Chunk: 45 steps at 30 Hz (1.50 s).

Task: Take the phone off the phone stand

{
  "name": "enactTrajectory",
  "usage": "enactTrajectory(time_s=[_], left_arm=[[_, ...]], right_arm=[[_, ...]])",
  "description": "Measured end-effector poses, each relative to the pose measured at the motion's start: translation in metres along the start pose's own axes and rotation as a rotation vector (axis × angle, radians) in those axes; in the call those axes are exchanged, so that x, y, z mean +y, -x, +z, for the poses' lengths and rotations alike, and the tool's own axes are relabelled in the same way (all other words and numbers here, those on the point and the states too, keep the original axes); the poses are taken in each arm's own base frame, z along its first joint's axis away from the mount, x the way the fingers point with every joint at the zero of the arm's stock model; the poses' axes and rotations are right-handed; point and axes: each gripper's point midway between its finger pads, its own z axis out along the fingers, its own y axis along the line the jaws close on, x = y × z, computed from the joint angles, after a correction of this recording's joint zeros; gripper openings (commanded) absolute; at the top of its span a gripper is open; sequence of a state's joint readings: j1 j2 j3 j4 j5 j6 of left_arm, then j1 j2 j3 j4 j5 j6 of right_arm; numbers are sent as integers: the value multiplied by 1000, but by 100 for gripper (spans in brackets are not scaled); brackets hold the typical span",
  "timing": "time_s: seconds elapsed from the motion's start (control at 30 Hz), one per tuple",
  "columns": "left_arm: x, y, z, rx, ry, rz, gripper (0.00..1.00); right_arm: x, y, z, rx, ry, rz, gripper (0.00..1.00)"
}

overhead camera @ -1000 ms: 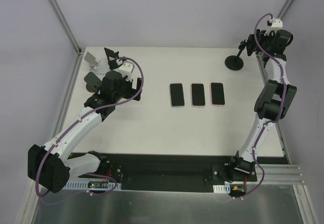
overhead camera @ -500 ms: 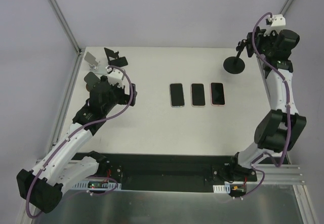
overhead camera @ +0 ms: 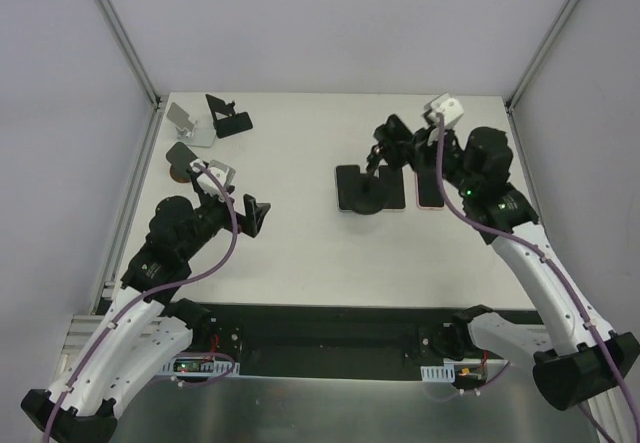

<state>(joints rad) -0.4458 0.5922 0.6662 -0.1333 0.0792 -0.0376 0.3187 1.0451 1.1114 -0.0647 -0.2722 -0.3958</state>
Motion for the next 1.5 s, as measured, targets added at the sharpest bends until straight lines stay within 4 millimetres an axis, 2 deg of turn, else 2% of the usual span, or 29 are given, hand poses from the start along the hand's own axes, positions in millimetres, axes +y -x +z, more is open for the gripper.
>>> enactTrajectory(time_s=[0.13,0.23,0.37,0.47,0.57,0.7,0.87,1.03,1.1,1.3,1.5], left_arm=[[-14,-6,-8,0,-80,-6,99],[-26,-12,-12,16,-142,-18,99],[-37,-25,-11,64,-205,-44,99],[-42,-37,-7,112,-234,-68,99],[-49,-47,-2,157,-265,-73,99],[-60,-60,3,216,-302,-68,99],[-78,-72,7,264,-360,-50,99],[-93,-76,15,270,-399,-21,99],[-98,-74,22,255,-409,-12,99],[-102,-71,43,224,-411,3,99],[-111,-71,55,200,-435,27,92]], right_arm=[[71,-35,3,88,154,-5,1],[113,-60,1,143,241,-28,1],[152,-85,-5,182,315,-69,1],[170,-101,-4,176,330,-103,1],[176,-116,0,169,314,-116,1],[182,-115,9,121,269,-119,1],[189,-115,12,98,245,-125,8],[194,-115,10,99,247,-111,34],[195,-107,11,74,241,-89,45],[192,-85,9,16,225,-43,61],[187,-76,4,3,203,-23,71]])
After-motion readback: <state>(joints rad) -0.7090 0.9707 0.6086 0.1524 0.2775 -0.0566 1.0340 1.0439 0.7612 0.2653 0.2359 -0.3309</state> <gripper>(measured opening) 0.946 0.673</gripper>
